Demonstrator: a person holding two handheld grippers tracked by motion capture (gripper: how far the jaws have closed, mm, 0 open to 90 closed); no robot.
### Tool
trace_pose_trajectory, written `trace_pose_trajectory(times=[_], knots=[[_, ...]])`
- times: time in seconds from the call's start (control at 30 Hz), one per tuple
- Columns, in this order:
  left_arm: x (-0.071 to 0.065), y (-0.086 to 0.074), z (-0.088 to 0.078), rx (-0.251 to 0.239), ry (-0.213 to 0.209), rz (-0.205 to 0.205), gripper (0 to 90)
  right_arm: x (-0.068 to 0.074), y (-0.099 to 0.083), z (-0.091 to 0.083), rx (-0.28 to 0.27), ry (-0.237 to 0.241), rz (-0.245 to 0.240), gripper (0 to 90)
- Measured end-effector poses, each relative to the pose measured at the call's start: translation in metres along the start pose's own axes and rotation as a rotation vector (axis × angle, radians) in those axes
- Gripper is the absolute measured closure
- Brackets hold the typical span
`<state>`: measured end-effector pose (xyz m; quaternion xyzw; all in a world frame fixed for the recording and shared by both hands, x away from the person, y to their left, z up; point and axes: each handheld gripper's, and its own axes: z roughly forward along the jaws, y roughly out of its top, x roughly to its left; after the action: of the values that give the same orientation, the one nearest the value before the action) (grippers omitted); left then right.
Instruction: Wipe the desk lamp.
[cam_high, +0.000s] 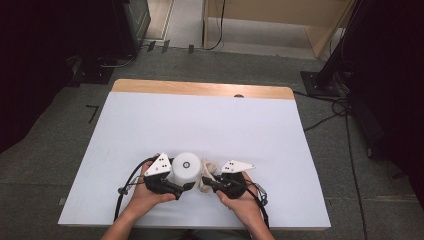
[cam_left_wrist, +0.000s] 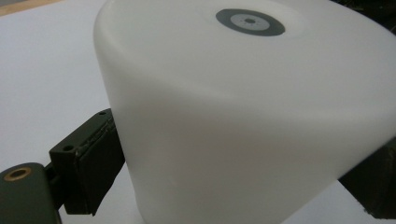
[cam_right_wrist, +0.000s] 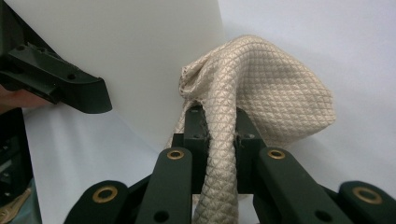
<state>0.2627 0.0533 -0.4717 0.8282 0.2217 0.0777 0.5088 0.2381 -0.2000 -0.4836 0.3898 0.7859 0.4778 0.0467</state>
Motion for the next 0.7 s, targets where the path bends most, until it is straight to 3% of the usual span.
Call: trace_pose_trajectory(times=[0.1, 0.4, 0.7], knots=[[-0.002, 0.001, -0.001, -0.002, 0.010, 0.003, 5.6, 0.000, 0.000, -0.001, -0.008, -0.006, -0.003, 80.6], [-0.010, 0.015, -0.012, -0.063, 0.040, -0.053, 3.4, -0.004, 0.001, -0.006, -0.039, -0.038, -0.003, 80.6], [-0.028, 0.025, -0.004, -0.024, 0.182, -0.083, 2.0, -0.009, 0.000, -0.008, -0.049, -0.065, 0.006, 80.6]])
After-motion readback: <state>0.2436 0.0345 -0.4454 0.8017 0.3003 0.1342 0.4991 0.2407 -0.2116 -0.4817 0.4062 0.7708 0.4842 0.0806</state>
